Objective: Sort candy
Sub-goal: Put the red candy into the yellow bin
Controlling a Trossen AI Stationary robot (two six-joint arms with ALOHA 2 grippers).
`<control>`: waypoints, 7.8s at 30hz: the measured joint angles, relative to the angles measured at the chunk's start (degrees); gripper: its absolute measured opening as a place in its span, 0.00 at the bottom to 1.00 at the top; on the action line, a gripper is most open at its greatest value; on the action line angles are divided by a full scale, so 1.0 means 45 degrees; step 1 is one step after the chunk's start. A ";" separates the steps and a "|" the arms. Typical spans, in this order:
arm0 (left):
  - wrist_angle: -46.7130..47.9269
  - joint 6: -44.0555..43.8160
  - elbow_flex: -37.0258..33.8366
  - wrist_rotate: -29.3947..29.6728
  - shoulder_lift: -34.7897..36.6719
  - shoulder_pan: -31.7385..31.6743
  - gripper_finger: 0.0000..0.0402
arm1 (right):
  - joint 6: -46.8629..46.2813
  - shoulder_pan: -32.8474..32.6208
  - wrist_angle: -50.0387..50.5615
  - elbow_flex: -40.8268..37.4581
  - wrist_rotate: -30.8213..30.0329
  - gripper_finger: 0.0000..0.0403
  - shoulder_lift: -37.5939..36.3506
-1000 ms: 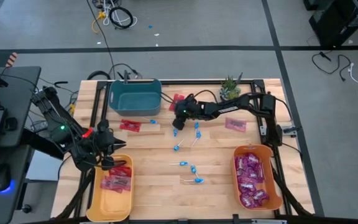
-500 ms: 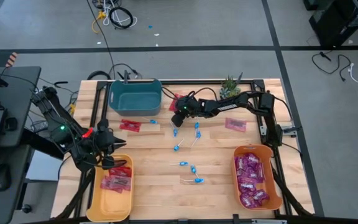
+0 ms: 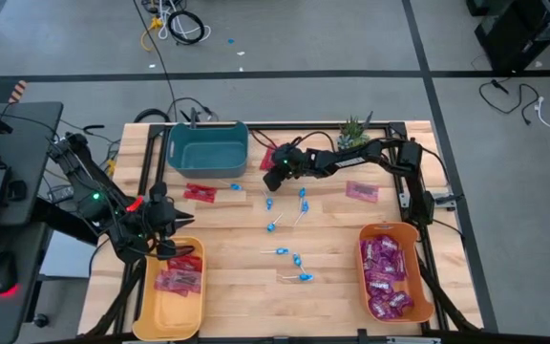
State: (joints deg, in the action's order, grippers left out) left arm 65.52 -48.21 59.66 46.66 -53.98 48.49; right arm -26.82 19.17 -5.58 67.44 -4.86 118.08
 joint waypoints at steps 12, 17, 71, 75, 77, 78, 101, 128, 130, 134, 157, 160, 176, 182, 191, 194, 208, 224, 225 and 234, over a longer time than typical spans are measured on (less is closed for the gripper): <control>0.0002 0.0000 0.0000 0.0057 0.0000 0.0000 0.12 | -0.0017 0.0122 -0.0456 0.0000 0.0024 0.02 0.0142; -0.0013 0.0000 0.0000 0.0072 -0.0001 0.0000 0.12 | -0.0357 0.0177 -0.1112 0.0390 0.0755 0.01 0.1023; -0.0427 -0.0010 0.0000 -0.0026 -0.0199 0.0005 0.12 | -0.0683 -0.0926 0.3259 0.0880 -0.1015 0.35 -0.1089; -0.0427 -0.0010 0.0000 -0.0022 -0.0197 0.0000 0.12 | -0.0775 -0.1021 0.3233 0.0877 -0.1012 0.43 -0.0723; -0.0423 -0.0011 0.0000 -0.0046 -0.0204 0.0003 0.12 | -0.0975 -0.1086 0.3260 0.0874 -0.1017 0.45 -0.0543; -0.0427 -0.0014 0.0005 -0.0041 -0.0209 0.0000 0.12 | -0.1055 -0.1100 0.3091 0.0881 -0.1020 0.46 -0.0464; -0.0413 -0.0049 0.0005 -0.0095 -0.0685 0.0010 0.12 | 0.2638 -0.1568 0.3948 0.1242 -0.0370 0.33 0.0121; -0.0679 -0.0053 0.0005 0.0094 -0.0680 0.0005 0.12 | 0.2867 -0.1610 0.3277 0.1205 0.0824 0.13 -0.0089; -0.0695 -0.0053 0.0005 0.0094 -0.0680 0.0005 0.12 | 0.2873 -0.1626 0.3260 0.1205 0.0903 0.12 -0.0219; -0.0744 -0.0053 0.0005 0.0101 -0.0675 0.0005 0.12 | 0.2896 -0.1644 0.3221 0.1209 0.0894 0.11 -0.0461; -0.0964 0.2500 0.0003 0.0328 -0.1708 0.0005 0.12 | 0.2320 -0.1771 -0.0674 0.1229 0.8477 0.07 -0.0729; -0.0967 0.2662 0.0000 0.0328 -0.2127 0.0010 0.12 | 0.2005 -0.1771 -0.1623 0.1229 0.9550 0.06 -0.0729; -0.1138 0.2676 0.0000 0.2346 -0.3186 -0.0015 0.12 | 0.0405 -0.2582 -0.6748 0.1243 1.2985 0.06 -0.0743; -0.1340 0.2676 0.0000 0.2518 -0.3181 -0.0024 0.18 | 0.0638 -0.3163 -0.8379 0.1246 1.3267 0.06 -0.0743; -0.4484 0.4549 -0.0010 0.1999 -0.3243 -0.0313 0.28 | 0.3864 -0.3787 -0.8341 0.1243 1.2112 0.06 -0.0743; -0.5211 0.5322 -0.0010 0.1897 -0.3298 -0.0359 0.30 | 0.3994 -0.3828 -0.8502 0.1243 1.2016 0.05 -0.0743; -0.6177 0.5488 -0.0010 0.1499 -0.3299 -0.0948 0.30 | 0.4753 -0.4034 -0.8356 0.1243 1.2089 0.04 -0.0743; -0.8348 0.8256 -0.0015 -0.1134 -0.3938 -0.2417 0.30 | 0.5033 -0.4094 -0.8356 0.1243 1.1989 0.04 -0.0743; -0.8395 0.8284 -0.0015 -0.1131 -0.3936 -0.2419 0.30 | 0.5068 -0.4092 -0.8358 0.1243 1.1973 0.04 -0.0743; -0.8335 0.8286 -0.0015 -0.1248 -0.3929 -0.2429 0.19 | 0.5389 -0.4092 -0.8341 0.1243 1.1380 0.08 -0.0743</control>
State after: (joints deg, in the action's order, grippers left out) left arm 28.01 -10.92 59.59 41.05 -71.66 37.56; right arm -2.57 0.75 -43.11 73.03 46.35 114.74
